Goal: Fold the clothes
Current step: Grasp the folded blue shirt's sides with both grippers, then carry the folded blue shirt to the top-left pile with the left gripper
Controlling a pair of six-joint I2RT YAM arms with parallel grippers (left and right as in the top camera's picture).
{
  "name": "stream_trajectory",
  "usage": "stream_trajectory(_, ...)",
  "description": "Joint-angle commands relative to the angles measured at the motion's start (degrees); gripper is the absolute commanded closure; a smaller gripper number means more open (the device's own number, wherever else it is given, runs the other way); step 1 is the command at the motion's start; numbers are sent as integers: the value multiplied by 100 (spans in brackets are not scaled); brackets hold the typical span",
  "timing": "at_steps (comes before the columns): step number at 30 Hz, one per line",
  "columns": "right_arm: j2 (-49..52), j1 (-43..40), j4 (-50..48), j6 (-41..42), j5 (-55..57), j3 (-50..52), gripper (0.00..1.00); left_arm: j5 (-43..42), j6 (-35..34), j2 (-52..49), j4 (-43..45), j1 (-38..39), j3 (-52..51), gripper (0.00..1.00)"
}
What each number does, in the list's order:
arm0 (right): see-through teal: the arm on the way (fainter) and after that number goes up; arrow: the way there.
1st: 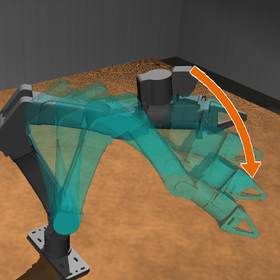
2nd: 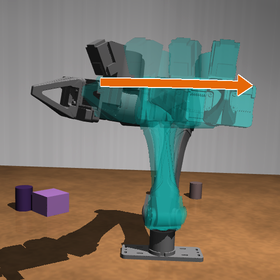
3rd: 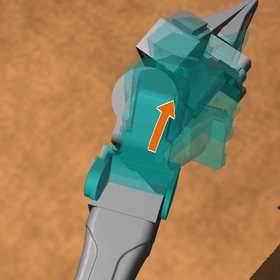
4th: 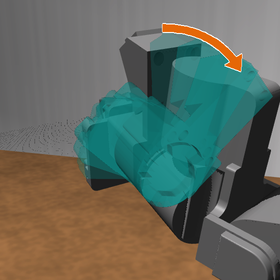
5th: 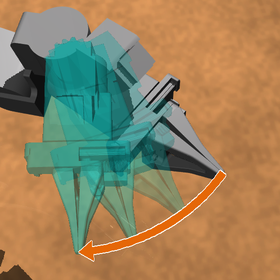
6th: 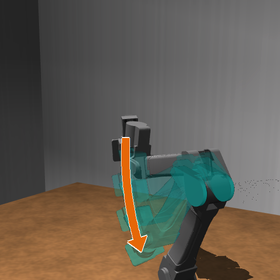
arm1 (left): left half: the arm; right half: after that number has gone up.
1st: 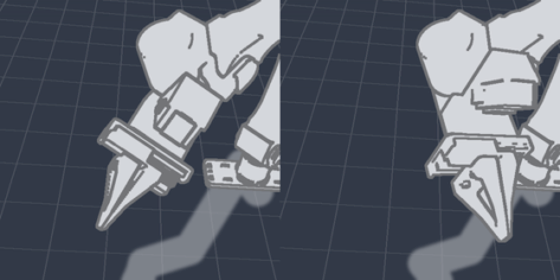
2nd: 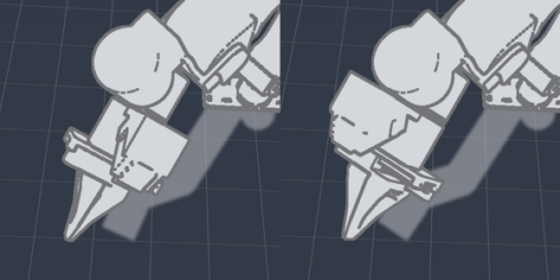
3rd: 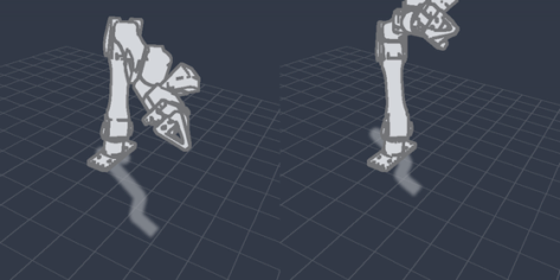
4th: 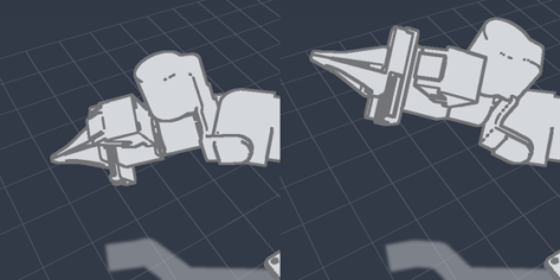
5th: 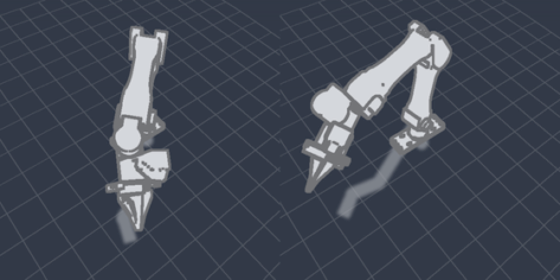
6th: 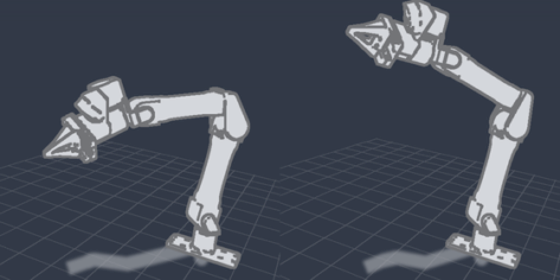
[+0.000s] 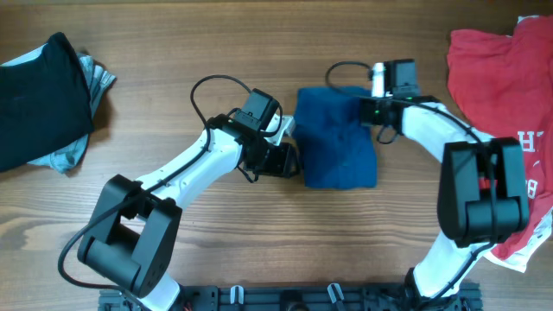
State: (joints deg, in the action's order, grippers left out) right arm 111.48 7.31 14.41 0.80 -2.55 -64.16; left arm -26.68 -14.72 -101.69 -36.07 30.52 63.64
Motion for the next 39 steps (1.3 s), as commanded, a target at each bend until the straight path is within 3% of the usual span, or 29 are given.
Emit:
stream_trajectory(1,243,734,105,-282,-684,103,94,796,-422,96,-22,-240,2,49)
stream_trajectory(4,240,1279,125,111,-713,103,92,789,-531,249,205,-876,2,43)
stream_trajectory(9,240,1145,168,546,-564,103,86,798,-699,223,435,-1180,2,31)
stream_trajectory(13,240,1038,275,577,-614,103,87,850,-1023,-17,343,-1121,0,31)
stream_trajectory(22,240,1038,490,577,-649,103,86,605,-1021,-955,1283,-1038,0,29)
stream_trajectory(23,240,1038,492,579,-651,103,86,339,-1021,-975,1497,-1038,0,37)
stream_trajectory(25,240,1038,490,579,-651,103,86,264,-1019,-975,1602,-1012,0,78)
stream_trajectory(28,227,1038,492,579,-649,103,82,345,-949,-968,1641,-1016,2,96)
stream_trajectory(30,85,1036,498,568,-645,83,78,743,-800,-798,1698,-1104,15,96)
stream_trajectory(34,-863,852,984,557,-647,-474,52,1252,-802,37,1727,-1714,127,96)
stream_trajectory(36,-1574,721,990,516,-625,-553,46,1513,-785,553,1722,-2280,127,96)
stream_trajectory(39,-2083,592,994,520,-627,-553,45,1926,-249,940,1729,-2872,129,96)
